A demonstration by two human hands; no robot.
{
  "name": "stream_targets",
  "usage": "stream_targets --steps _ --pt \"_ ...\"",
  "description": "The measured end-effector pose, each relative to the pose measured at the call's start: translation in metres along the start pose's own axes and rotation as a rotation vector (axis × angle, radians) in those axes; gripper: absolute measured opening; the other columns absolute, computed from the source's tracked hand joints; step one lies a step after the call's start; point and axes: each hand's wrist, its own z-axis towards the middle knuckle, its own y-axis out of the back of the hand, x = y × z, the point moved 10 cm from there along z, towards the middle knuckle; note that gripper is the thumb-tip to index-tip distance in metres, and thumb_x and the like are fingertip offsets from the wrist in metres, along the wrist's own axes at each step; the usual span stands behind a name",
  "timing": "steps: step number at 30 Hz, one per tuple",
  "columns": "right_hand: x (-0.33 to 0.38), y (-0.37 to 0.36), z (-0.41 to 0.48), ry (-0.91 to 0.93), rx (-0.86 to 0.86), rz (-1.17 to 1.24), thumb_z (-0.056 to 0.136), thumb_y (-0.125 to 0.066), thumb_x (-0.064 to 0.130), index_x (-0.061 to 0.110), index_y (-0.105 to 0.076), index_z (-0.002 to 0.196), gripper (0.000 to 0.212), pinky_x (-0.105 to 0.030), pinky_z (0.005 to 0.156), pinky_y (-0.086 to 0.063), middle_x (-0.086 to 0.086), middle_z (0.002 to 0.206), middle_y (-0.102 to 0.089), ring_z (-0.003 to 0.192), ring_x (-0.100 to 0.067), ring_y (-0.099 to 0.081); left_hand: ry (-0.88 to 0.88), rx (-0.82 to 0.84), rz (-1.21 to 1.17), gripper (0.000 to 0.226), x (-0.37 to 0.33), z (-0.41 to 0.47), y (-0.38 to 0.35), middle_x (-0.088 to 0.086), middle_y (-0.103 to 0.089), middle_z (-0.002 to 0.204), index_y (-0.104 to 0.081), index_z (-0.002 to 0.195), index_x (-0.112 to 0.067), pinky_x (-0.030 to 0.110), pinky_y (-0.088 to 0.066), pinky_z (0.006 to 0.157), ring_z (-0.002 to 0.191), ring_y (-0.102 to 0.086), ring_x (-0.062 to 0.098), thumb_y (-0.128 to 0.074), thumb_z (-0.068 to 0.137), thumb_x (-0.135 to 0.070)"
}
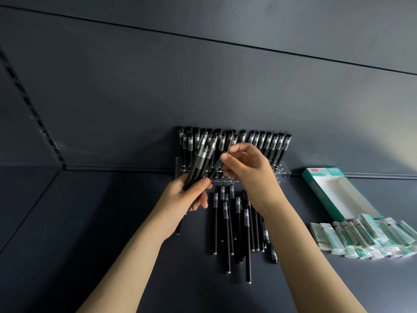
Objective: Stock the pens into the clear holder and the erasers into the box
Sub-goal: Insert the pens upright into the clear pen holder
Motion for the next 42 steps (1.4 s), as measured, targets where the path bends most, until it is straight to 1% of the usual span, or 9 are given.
stream_targets --steps 5,10,14,16,20,25,31,35,42 --pt "0.003 0.009 -0.002 0.034 -0.060 0.103 0.090 -0.064 -0.001 0.010 -0.056 0.101 0.018 -0.027 0.074 -0.056 -0.002 0.077 -0.068 0.075 -0.015 -0.066 0.017 0.020 -0.036 0.037 -0.001 -0.002 -0.004 0.002 -0.061 0.061 -0.065 0.096 -0.008 0.014 -0.034 0.047 0.049 -0.043 0.008 -0.057 0.085 -0.043" --pt "0.031 0.071 -0.007 0.287 -0.474 0.076 0.091 -0.065 0.002 0.015 -0.060 0.093 0.014 -0.038 0.078 -0.057 -0.002 0.079 -0.065 0.074 -0.016 -0.064 0.033 -0.051 -0.039 0.028 0.005 0.002 0.007 0.000 -0.062 0.062 -0.065 0.101 -0.013 0.015 -0.031 0.045 0.047 -0.040 0.007 -0.052 0.096 -0.037" --pt "0.050 0.095 -0.014 0.412 -0.668 -0.177 0.089 -0.067 0.015 0.031 -0.056 0.091 0.019 -0.051 0.081 -0.055 0.010 0.078 -0.063 0.078 -0.025 -0.067 0.021 -0.067 -0.042 0.026 0.007 0.006 0.008 -0.002 -0.060 0.066 -0.066 0.108 -0.018 0.016 -0.031 0.045 0.047 -0.039 0.007 -0.049 0.100 -0.035" --pt "0.053 0.091 -0.013 0.440 -0.662 -0.258 0.089 -0.066 0.018 0.035 -0.055 0.092 0.021 -0.045 0.079 -0.055 0.004 0.084 -0.065 0.081 -0.027 -0.067 0.017 -0.059 -0.066 0.025 0.008 0.007 0.007 -0.002 -0.057 0.067 -0.066 0.112 -0.020 0.016 -0.032 0.046 0.048 -0.039 0.007 -0.049 0.100 -0.033" --pt "0.056 0.078 -0.011 0.501 -0.624 -0.375 0.092 -0.064 0.013 0.024 -0.056 0.097 0.016 -0.021 0.070 -0.049 0.007 0.086 -0.063 0.075 -0.005 -0.060 0.001 -0.039 -0.034 0.023 0.006 0.006 0.004 -0.003 -0.058 0.066 -0.064 0.116 -0.022 0.018 -0.032 0.050 0.051 -0.040 0.008 -0.047 0.102 -0.029" --pt "0.054 0.065 -0.004 0.510 -0.572 -0.503 0.092 -0.064 0.010 0.026 -0.057 0.097 0.018 -0.017 0.074 -0.048 -0.003 0.092 -0.065 0.079 -0.001 -0.059 -0.007 -0.040 -0.013 0.020 0.004 0.005 0.005 -0.001 -0.063 0.067 -0.062 0.112 -0.016 0.019 -0.034 0.051 0.050 -0.041 0.009 -0.047 0.102 -0.027" --pt "0.054 0.048 0.008 0.561 -0.467 -0.656 0.089 -0.069 0.006 0.006 -0.066 0.100 0.011 -0.004 0.071 -0.043 -0.004 0.089 -0.065 0.074 0.002 -0.059 -0.009 -0.040 -0.017 0.023 0.000 0.004 0.005 0.000 -0.065 0.067 -0.059 0.106 -0.006 0.018 -0.033 0.048 0.049 -0.041 0.009 -0.052 0.099 -0.027" --pt "0.047 0.040 0.015 0.585 -0.431 -0.737 0.089 -0.069 0.005 0.005 -0.070 0.104 0.015 -0.006 0.073 -0.046 -0.007 0.089 -0.070 0.075 -0.015 -0.065 -0.016 -0.026 -0.030 0.021 -0.001 0.004 0.004 0.000 -0.066 0.069 -0.061 0.103 -0.010 0.017 -0.034 0.048 0.049 -0.042 0.009 -0.053 0.097 -0.029" --pt "0.041 0.032 0.026 0.628 -0.331 -0.829 0.090 -0.067 0.004 0.003 -0.072 0.112 0.023 -0.026 0.081 -0.057 -0.009 0.104 -0.069 0.082 -0.015 -0.065 -0.019 -0.023 -0.049 0.019 -0.001 0.004 0.004 0.001 -0.066 0.069 -0.063 0.102 -0.012 0.016 -0.034 0.047 0.049 -0.042 0.008 -0.052 0.099 -0.027"
